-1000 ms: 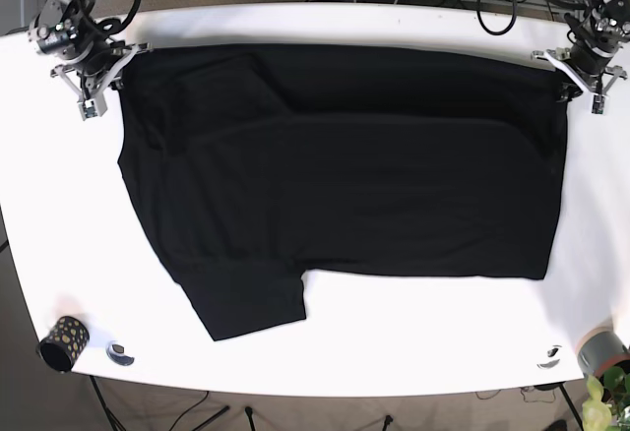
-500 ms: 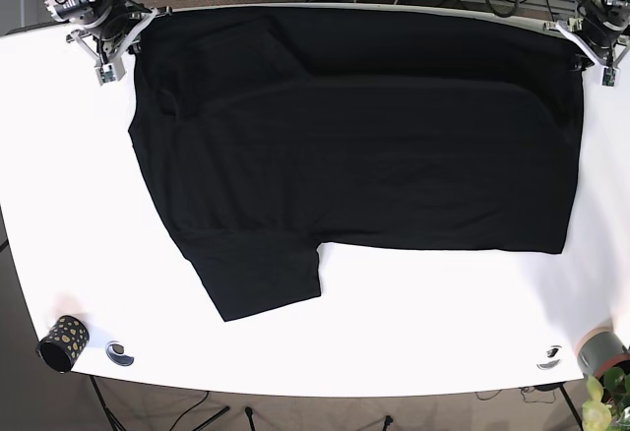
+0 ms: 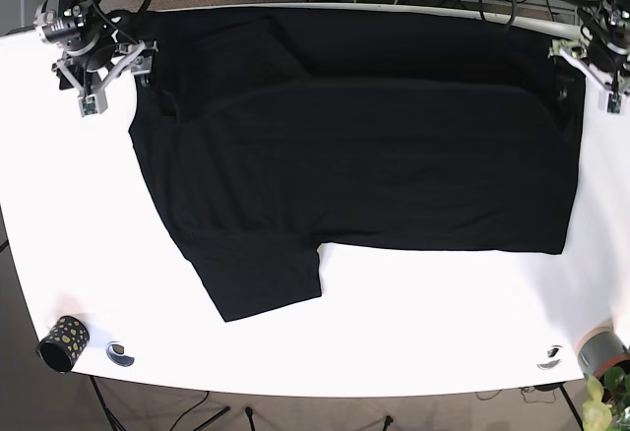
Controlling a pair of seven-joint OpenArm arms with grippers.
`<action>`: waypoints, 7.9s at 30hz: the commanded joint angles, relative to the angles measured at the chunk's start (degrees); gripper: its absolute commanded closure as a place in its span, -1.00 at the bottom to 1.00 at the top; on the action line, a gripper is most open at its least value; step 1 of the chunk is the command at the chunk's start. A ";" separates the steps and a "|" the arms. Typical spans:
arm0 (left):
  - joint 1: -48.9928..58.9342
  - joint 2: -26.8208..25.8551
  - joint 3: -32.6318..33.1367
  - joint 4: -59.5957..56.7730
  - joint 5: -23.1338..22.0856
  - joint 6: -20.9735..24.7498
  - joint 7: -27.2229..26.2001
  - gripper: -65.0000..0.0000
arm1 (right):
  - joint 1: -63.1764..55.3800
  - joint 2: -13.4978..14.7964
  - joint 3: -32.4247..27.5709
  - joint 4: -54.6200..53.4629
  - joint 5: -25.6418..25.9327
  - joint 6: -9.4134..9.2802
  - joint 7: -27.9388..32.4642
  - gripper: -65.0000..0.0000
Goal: Fold the T-shirt properly
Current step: 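Pull both grippers toward the robot, folding the shirt edge over, then release and move both grippers to the shirt's folded side edges, then grasp the shirt edges with both grippers, then lift and fold the shirt toward the robot with both grippers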
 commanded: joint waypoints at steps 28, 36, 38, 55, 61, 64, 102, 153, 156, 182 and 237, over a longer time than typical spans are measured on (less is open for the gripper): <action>-35.06 -1.01 7.09 -23.27 9.05 2.54 -1.27 -0.43 | 35.29 9.92 -8.49 -36.19 0.50 0.08 3.89 -0.75; -37.43 -1.01 7.26 -28.37 9.14 7.46 -6.28 -0.43 | 44.35 13.26 -19.12 -52.89 0.50 0.08 15.58 -0.75; -37.52 -1.01 7.26 -28.72 9.14 7.46 -6.28 -0.43 | 46.55 13.35 -20.79 -57.29 0.50 0.08 19.27 -0.75; -37.25 -1.28 7.26 -28.98 9.22 7.46 -6.19 -0.44 | 51.03 11.76 -32.75 -74.52 0.59 0.08 37.38 -0.75; -39.71 -3.21 7.35 -35.40 9.22 11.33 -6.28 -0.46 | 51.12 10.09 -32.66 -74.25 0.59 0.08 37.47 -0.35; -42.79 -4.71 9.11 -41.29 9.14 14.32 -6.28 -0.46 | 51.29 9.74 -32.66 -74.25 0.59 0.08 37.56 0.09; -58.09 -8.75 21.07 -70.92 8.96 15.37 -20.78 0.47 | 51.38 9.57 -32.66 -74.08 1.03 0.08 38.70 0.77; -39.45 -2.16 10.17 -29.60 8.70 15.02 -6.10 1.00 | 54.11 11.06 -32.93 -70.56 -0.73 0.08 37.30 -0.49; -39.36 -2.16 10.17 -29.42 8.70 15.02 -6.10 1.00 | 56.48 10.89 -32.84 -76.72 -5.13 0.08 41.60 -0.49; -38.22 -2.33 10.08 -29.42 8.70 15.02 -6.01 1.00 | 57.18 7.02 -32.84 -82.08 -9.87 -2.25 47.93 0.43; -23.01 5.93 1.37 3.54 8.70 6.49 9.19 1.00 | 22.28 9.22 -27.12 -6.65 -9.44 -1.46 14.09 0.84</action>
